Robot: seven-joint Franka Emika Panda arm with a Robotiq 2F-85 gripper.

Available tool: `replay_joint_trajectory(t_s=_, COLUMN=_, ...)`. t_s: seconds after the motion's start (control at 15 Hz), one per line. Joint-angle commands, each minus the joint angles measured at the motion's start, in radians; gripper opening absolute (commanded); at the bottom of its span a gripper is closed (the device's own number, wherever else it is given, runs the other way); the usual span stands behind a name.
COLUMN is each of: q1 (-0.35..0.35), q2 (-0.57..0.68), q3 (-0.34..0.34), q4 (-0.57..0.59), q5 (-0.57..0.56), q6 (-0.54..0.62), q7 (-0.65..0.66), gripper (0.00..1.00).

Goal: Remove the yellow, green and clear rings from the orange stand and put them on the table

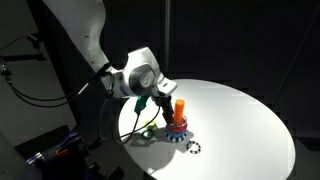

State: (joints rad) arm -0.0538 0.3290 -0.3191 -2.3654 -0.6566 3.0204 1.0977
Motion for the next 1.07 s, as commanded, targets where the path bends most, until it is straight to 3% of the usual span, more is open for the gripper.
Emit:
replay_joint_trajectory(t_s=0.0, q1=-0.002, q2=-0.039, q3=0.001, q4=-0.001, q5=0.012, q6=-0.016, q7=0.004, gripper=0.64)
replay_joint_trajectory(t_s=1.0, q1=0.005, q2=-0.257, q3=0.019, q4=-0.049, q5=0.03, q6=-0.09, q7=-0.017, gripper=0.64)
